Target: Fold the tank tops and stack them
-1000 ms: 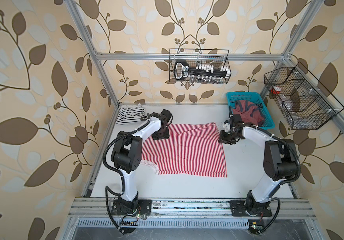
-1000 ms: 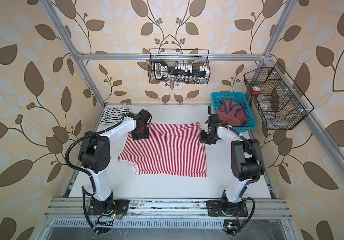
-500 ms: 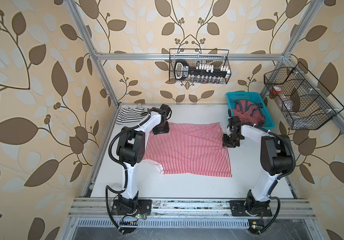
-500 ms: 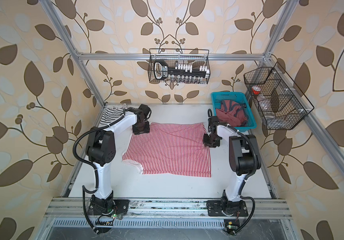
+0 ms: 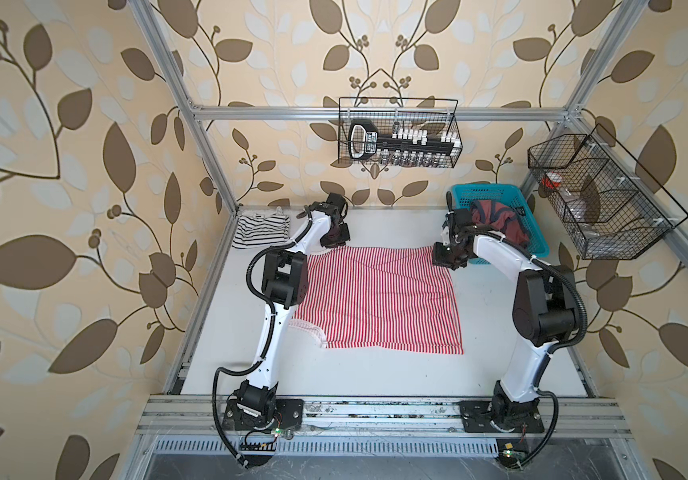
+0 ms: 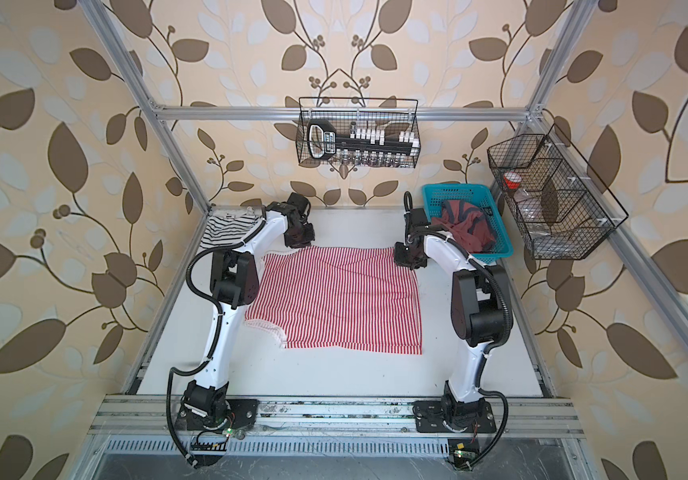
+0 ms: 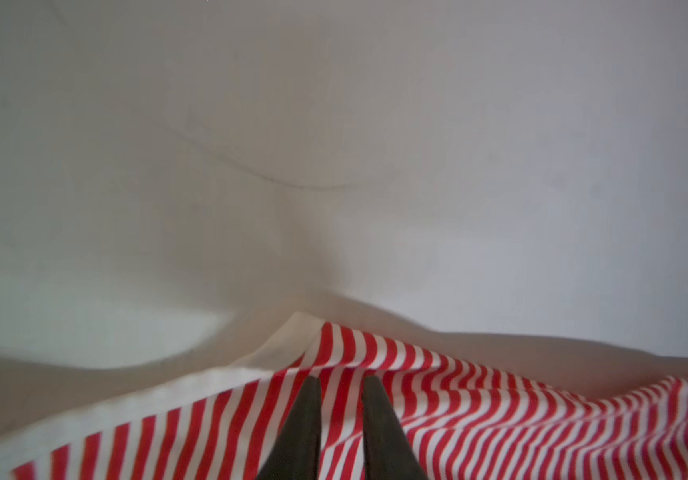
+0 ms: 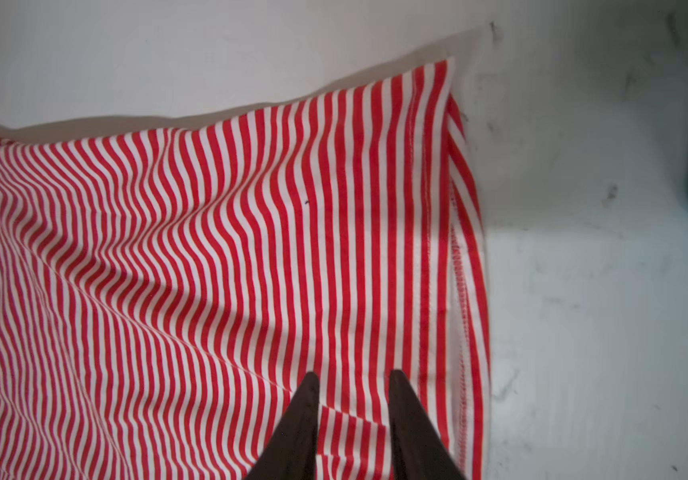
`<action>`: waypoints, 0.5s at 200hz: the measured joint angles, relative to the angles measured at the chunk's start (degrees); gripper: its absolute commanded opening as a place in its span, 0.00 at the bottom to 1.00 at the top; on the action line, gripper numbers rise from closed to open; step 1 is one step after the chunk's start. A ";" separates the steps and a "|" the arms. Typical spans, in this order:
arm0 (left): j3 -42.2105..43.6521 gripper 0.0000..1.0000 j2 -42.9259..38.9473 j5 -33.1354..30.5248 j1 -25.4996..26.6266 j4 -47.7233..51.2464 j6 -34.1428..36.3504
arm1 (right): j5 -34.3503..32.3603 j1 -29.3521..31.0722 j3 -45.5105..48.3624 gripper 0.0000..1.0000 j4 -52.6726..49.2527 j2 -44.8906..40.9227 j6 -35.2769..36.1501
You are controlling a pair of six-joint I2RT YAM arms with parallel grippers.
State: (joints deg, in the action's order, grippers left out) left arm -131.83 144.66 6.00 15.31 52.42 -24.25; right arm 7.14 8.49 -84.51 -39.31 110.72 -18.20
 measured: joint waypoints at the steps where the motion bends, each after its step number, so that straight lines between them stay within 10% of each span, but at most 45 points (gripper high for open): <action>1: 0.00 0.20 0.11 0.11 -0.02 -0.02 -0.04 | 0.07 0.00 0.00 0.29 0.07 0.11 0.02; 100: -9.25 0.21 7.08 5.14 -4.59 -5.27 -9.20 | 6.95 -0.35 -1.14 0.34 1.64 8.57 -0.11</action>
State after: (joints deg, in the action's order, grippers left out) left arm -141.08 151.74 11.14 10.72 47.16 -33.45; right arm 14.09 8.14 -85.65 -37.67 119.28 -18.31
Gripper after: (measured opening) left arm 0.213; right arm 0.334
